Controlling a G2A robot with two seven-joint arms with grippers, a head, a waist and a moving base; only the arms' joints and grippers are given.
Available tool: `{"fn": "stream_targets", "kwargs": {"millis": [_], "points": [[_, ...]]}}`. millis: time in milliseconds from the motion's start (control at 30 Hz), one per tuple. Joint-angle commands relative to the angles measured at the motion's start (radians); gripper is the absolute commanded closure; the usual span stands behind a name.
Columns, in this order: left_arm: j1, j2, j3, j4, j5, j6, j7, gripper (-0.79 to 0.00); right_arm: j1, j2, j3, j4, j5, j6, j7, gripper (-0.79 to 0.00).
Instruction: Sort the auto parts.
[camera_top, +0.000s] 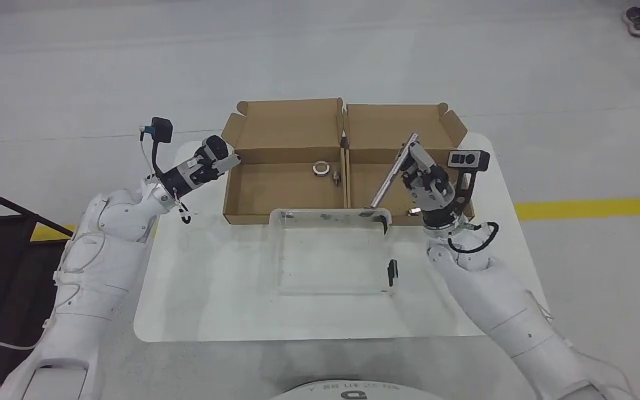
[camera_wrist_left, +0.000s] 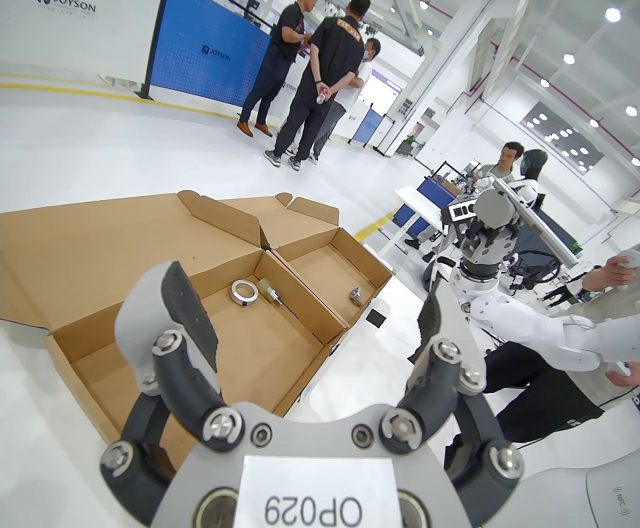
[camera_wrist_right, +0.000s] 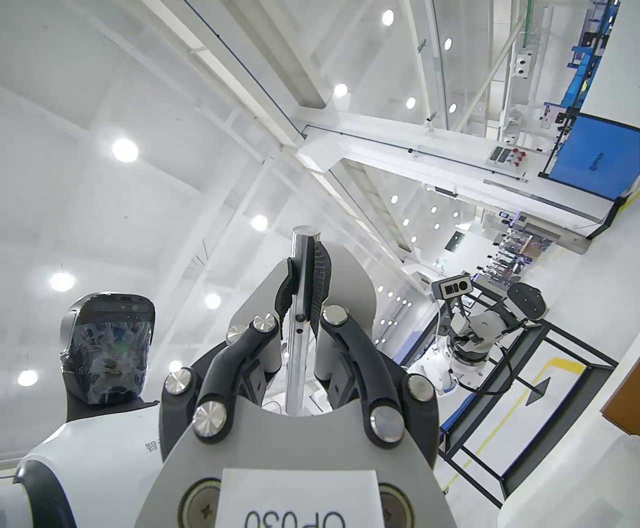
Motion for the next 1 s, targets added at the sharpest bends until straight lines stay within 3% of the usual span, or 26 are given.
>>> {"fn": "stream_targets", "kwargs": {"millis": [0,267,433,767,967], "points": [[0.0,0.0,0.0,0.0,0.0,0.0,0.0,-0.785,0.002,-0.004,-0.001,0.004,-0.004,0.0,0.002,0.0],[0.0,0.0,0.0,0.0,0.0,0.0,0.0,-0.785,0.003,-0.02,0.004,0.02,-0.022,-0.008,-0.007,0.0],[0.0,0.0,0.0,0.0,0.0,0.0,0.0,-0.785,0.003,-0.026,0.046,0.047,-0.151,-0.075,-0.056,0.0],[0.0,0.0,0.0,0.0,0.0,0.0,0.0,-0.785,-0.114,-0.026,0.284,0.049,-0.533,-0.126,-0.381,0.0],[0.0,0.0,0.0,0.0,0.0,0.0,0.0,-0.785,-0.181,-0.034,0.417,0.061,-0.757,-0.062,-0.592,0.0]]}}
